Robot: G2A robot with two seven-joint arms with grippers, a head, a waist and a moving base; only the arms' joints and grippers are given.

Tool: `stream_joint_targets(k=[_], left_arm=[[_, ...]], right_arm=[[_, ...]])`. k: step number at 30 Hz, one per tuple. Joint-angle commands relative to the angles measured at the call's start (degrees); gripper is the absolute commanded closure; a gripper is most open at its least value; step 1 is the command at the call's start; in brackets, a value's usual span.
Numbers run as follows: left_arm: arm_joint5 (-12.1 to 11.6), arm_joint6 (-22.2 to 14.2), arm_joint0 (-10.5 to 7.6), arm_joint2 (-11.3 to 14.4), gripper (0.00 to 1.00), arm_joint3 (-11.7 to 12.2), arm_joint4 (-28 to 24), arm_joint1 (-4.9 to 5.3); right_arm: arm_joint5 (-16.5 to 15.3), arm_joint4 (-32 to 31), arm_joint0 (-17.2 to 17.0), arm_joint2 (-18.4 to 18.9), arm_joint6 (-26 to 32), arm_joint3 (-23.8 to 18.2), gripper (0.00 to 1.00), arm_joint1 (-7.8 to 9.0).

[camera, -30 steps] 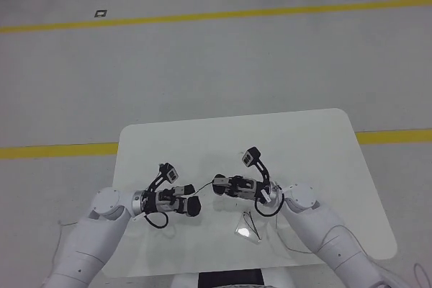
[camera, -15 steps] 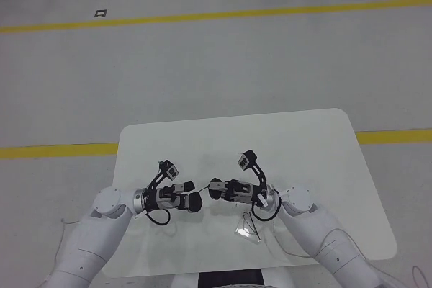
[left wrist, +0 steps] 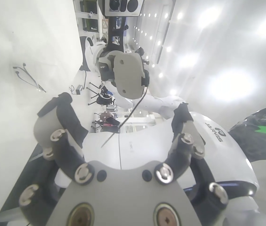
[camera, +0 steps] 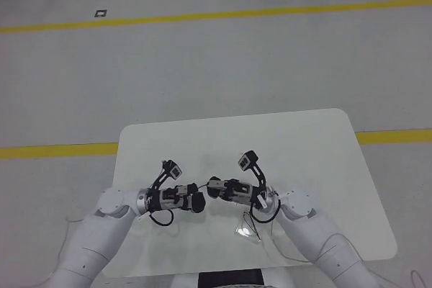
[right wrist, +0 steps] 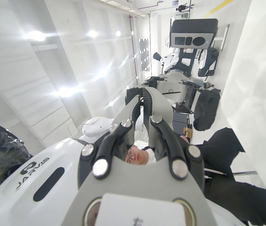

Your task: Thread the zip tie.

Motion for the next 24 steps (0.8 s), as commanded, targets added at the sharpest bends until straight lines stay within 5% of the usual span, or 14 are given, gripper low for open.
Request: stream_joint_targets(k=[1, 12, 24], left_arm=[[-0.8, 0.5, -0.26, 0.2, 0.0, 0.4, -0.3, -0.05], [-1.8, 1.4, -0.44, 0.2, 0.0, 0.4, -1.9, -0.21], [-1.6, 4.0, 0.33, -0.4, 0.0, -1.1, -0.8, 0.38]], right_arm=[[0.0, 0.6, -0.1, 0.0, 0.3, 0.2, 1.0, -0.17], [0.1, 1.0, 0.0, -0.7, 0.4, 1.0, 1.0, -0.49], [2.0, -12.0, -1.9, 1.3, -5.2, -3.6, 1.0, 0.98]])
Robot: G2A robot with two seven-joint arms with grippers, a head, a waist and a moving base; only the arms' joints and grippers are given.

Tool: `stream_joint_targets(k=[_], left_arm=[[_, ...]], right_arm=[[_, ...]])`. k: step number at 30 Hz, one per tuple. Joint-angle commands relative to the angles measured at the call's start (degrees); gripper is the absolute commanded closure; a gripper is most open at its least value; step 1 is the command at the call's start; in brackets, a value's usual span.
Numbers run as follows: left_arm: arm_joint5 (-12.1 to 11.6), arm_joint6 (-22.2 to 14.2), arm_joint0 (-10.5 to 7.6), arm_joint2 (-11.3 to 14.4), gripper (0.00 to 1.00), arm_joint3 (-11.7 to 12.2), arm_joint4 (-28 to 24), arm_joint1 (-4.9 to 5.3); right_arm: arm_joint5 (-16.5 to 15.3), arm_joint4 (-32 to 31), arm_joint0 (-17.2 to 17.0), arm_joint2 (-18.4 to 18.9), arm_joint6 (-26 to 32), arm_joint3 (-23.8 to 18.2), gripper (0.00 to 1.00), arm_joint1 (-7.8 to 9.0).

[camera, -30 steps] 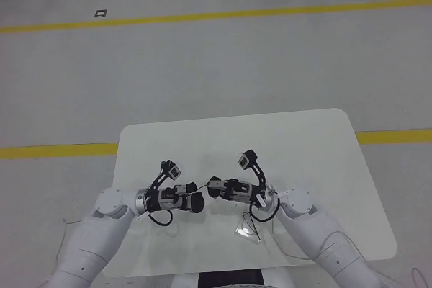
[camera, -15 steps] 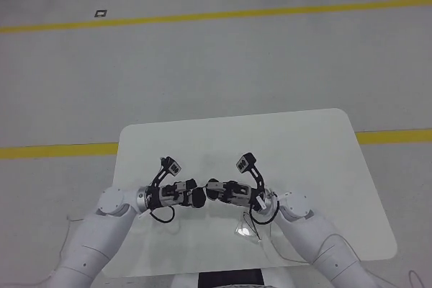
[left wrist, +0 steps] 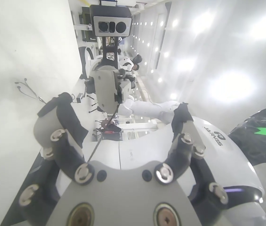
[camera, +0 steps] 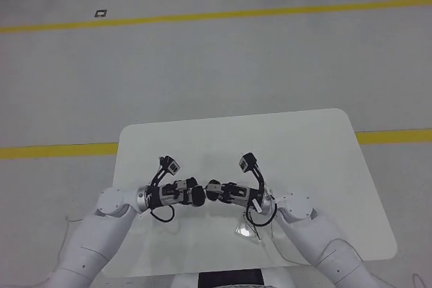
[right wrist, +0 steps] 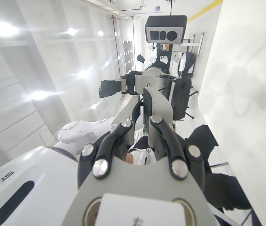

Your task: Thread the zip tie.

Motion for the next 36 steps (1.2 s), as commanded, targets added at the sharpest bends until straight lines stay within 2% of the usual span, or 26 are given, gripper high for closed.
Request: stream_joint_targets(k=[1, 4, 11, 12, 16, 23, 25, 28, 29, 30, 32, 34, 36], left_arm=[[-0.1, 0.2, 0.14, -0.1, 0.0, -0.1, 0.0, 0.1], [-0.2, -0.4, 0.22, 0.0, 0.0, -0.4, -0.2, 0.18], [-0.2, -0.4, 0.22, 0.0, 0.0, -0.4, -0.2, 0.18], [0.1, 0.8, 0.21, 0.2, 0.0, -0.7, 0.6, 0.18], [0.4, 1.9, 0.46, 0.5, 0.0, -1.8, 1.7, 0.3], [0.6, 2.5, 0.67, 0.3, 0.0, -2.1, 2.9, 0.67], [0.6, 2.5, 0.71, 0.3, 0.07, -2.1, 3.4, 0.79], [0.5, 2.9, 0.81, 0.3, 0.12, -2.2, 3.4, 0.89], [0.5, 2.9, 0.81, 0.3, 0.21, -2.1, 3.4, 0.91], [0.5, 3.0, 0.78, 0.4, 0.34, -2.1, 3.5, 0.93], [0.4, 3.2, 0.71, 0.6, 0.48, -2.1, 3.6, 0.96], [0.5, 3.4, 0.56, 0.8, 0.55, -2.1, 4.1, 1.0], [0.5, 3.5, 0.43, 0.9, 0.57, -2.0, 4.3, 1.04]], right_arm=[[0.5, -1.0, -0.3, 0.4, -0.1, -0.6, 1.0, 0.22], [1.5, -2.3, -0.3, 0.5, 0.9, -1.0, 1.0, 0.52], [1.5, -2.3, -0.3, 0.5, 0.9, -1.0, 1.0, 0.52], [1.5, -2.3, -0.3, 0.5, 0.9, -1.0, 1.0, 0.52], [2.8, -6.1, -0.6, 0.1, -2.3, -1.9, 1.0, 0.66], [4.1, -9.1, -1.0, 0.3, -3.4, -2.9, 1.0, 1.12], [4.6, -9.7, -1.2, 0.5, -3.5, -3.3, 1.0, 1.3], [5.3, -10.5, -1.3, 0.7, -2.9, -3.9, 1.0, 1.56], [5.5, -10.7, -1.3, 0.7, -2.8, -4.1, 1.0, 1.62], [5.6, -10.8, -1.4, 0.8, -2.8, -4.2, 1.0, 1.67], [5.8, -10.8, -1.5, 0.8, -2.9, -4.3, 1.0, 1.77], [5.9, -10.8, -1.5, 0.8, -3.0, -4.4, 1.0, 1.85], [5.9, -10.6, -1.6, 0.8, -3.0, -4.5, 1.0, 1.92]])
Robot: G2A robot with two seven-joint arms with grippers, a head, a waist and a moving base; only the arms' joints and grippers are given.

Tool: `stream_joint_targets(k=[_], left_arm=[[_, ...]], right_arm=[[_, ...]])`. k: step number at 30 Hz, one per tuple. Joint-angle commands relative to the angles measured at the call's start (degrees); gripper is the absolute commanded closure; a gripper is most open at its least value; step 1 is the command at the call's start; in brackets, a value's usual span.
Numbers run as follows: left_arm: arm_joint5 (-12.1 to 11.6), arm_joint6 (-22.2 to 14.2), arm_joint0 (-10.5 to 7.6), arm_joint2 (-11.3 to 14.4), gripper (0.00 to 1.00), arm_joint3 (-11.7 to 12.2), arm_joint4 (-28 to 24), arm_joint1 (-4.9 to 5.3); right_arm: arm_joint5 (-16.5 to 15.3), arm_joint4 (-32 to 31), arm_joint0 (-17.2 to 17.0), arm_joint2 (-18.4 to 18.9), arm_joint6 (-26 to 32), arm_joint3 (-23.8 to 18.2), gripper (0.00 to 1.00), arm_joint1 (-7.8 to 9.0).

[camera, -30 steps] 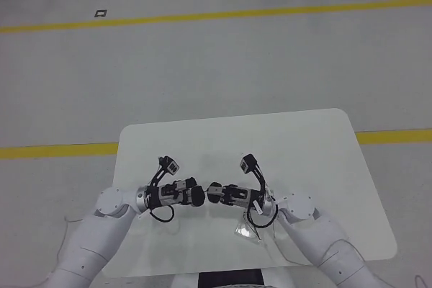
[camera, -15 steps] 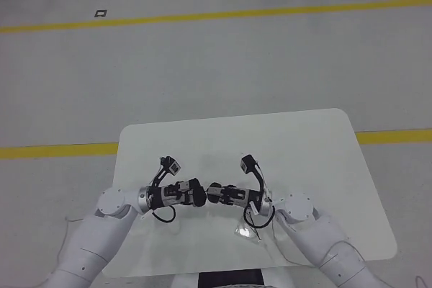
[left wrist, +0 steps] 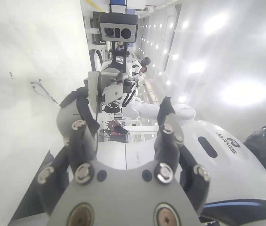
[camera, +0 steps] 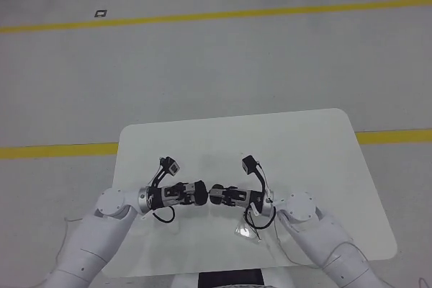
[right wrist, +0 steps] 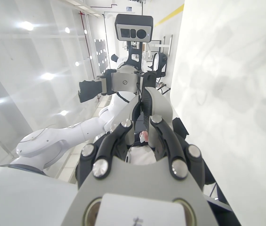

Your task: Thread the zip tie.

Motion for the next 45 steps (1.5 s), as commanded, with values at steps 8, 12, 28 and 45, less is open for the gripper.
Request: stream_joint_targets(k=[8, 12, 28, 45], left_arm=[[0.5, -0.1, -0.64, 1.1, 0.61, 0.7, 0.7, 0.12], [0.7, 0.0, -0.91, 1.5, 0.65, 1.0, 1.2, 0.2], [0.8, 0.3, -1.47, 2.6, 0.87, 1.6, 2.2, 0.6], [0.7, -0.1, -2.14, 3.4, 1.0, 2.2, 1.7, 1.0]], right_arm=[[0.3, 1.2, 0.2, -0.2, 0.6, 0.1, 1.0, 0.25], [0.3, 1.2, 0.3, -0.2, 0.6, 0.0, 1.0, 0.38], [0.8, 1.8, 0.5, -0.5, 1.7, 0.1, 1.0, 0.91], [0.0, 3.7, 0.5, -0.5, 1.0, 0.1, 0.0, 1.29]])
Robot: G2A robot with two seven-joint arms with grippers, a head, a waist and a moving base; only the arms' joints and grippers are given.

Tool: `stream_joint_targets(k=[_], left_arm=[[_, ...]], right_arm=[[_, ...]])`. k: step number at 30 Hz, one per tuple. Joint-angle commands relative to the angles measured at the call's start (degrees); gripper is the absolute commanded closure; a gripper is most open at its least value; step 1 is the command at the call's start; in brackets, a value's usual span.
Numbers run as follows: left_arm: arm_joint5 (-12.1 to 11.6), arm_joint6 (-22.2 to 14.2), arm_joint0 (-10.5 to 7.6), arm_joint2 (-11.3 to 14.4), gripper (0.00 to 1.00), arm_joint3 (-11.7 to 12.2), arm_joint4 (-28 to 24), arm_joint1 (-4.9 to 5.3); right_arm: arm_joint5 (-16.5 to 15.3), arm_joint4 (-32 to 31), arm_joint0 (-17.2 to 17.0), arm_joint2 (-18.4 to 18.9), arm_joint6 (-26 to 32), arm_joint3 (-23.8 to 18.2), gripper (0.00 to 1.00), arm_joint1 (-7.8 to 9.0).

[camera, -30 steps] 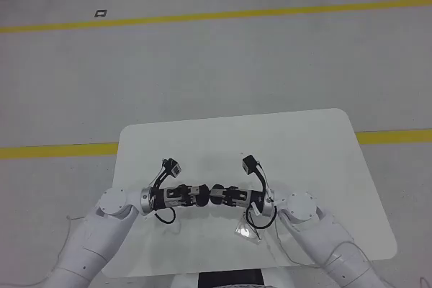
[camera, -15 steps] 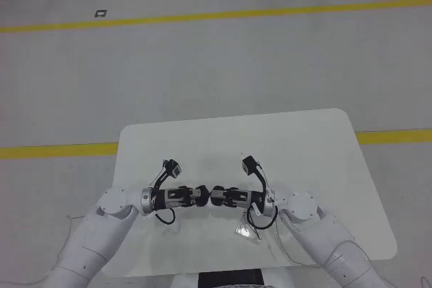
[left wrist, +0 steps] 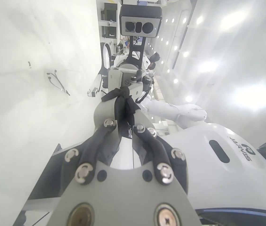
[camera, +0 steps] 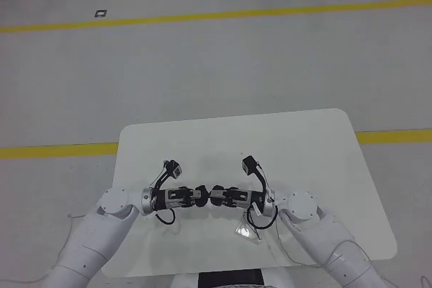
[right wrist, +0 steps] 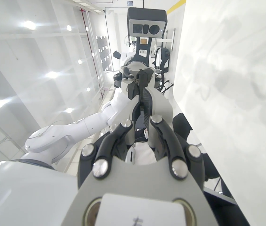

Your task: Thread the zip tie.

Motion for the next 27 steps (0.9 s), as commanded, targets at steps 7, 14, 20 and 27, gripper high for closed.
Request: stream_joint_targets(k=[7, 14, 20, 27], left_arm=[[-0.4, -1.1, 0.29, -0.7, 1.0, 0.1, -1.2, 0.42], [-0.8, -1.4, 0.39, -0.5, 1.0, 0.2, -2.1, 0.57], [-1.3, -1.5, 0.36, -0.2, 1.0, 0.4, -3.2, 0.61], [-1.5, -1.8, 0.17, 0.1, 1.0, 0.6, -3.6, 0.7]], right_arm=[[-1.9, 0.6, -0.7, 1.0, 1.3, -0.5, 0.0, 0.52], [-3.7, 3.2, -0.6, 0.5, 3.2, 0.4, 0.81, 0.56], [-5.4, 6.3, -0.2, -0.3, 4.3, 1.6, 1.0, 0.39], [-5.9, 7.3, 0.3, -1.0, 4.3, 2.7, 1.0, 0.3]])
